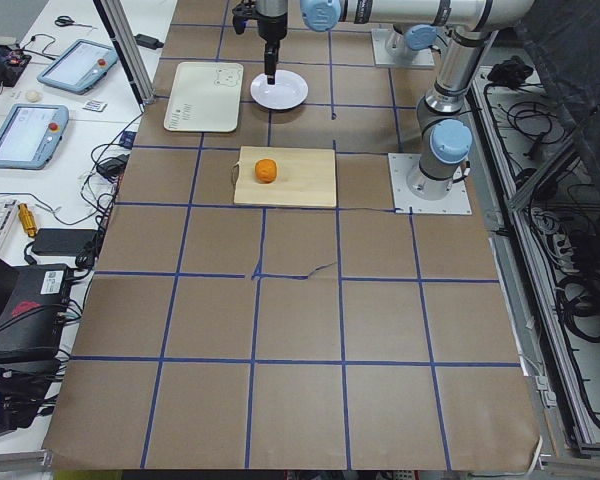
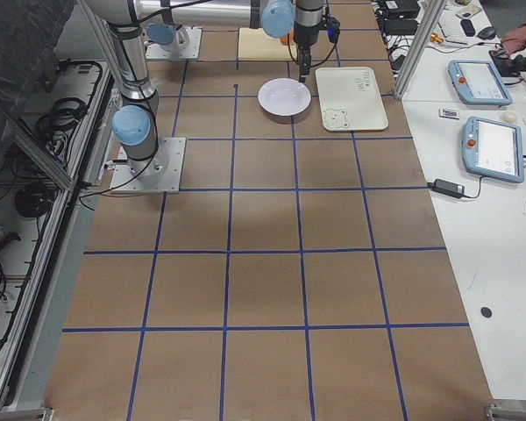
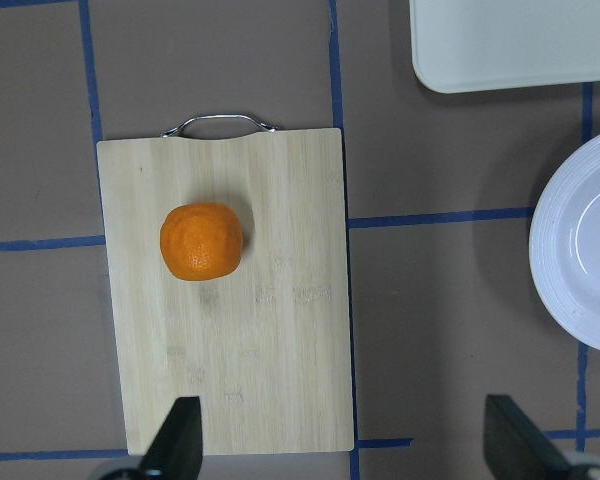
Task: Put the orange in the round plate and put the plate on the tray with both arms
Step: 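Move the left gripper down toward the orange on the cutting board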
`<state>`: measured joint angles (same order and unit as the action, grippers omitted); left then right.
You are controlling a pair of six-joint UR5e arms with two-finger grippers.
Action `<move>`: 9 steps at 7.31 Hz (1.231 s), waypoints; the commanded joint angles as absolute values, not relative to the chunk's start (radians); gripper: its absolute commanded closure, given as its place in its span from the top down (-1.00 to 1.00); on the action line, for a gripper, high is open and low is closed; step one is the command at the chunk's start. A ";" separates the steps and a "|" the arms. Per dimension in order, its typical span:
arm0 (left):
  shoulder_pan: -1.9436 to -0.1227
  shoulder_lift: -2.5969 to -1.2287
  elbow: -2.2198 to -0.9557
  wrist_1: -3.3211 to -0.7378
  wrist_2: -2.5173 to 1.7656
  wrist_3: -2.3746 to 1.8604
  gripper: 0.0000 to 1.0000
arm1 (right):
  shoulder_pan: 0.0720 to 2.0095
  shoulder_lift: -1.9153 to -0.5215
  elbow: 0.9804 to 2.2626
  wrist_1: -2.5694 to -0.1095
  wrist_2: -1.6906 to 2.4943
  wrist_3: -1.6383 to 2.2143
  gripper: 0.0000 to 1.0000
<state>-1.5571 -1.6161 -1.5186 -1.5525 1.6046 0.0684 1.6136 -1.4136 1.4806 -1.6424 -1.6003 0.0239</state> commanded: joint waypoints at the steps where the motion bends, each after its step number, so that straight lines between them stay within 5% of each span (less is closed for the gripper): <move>1: -1.557 -1.617 -1.519 -1.554 1.605 0.069 1.00 | 1.612 -1.417 1.476 -1.651 -1.594 0.028 1.00; 9: -1.546 -1.624 -1.525 -1.554 1.608 0.072 1.00 | 1.594 -1.417 1.485 -1.649 -1.577 0.022 1.00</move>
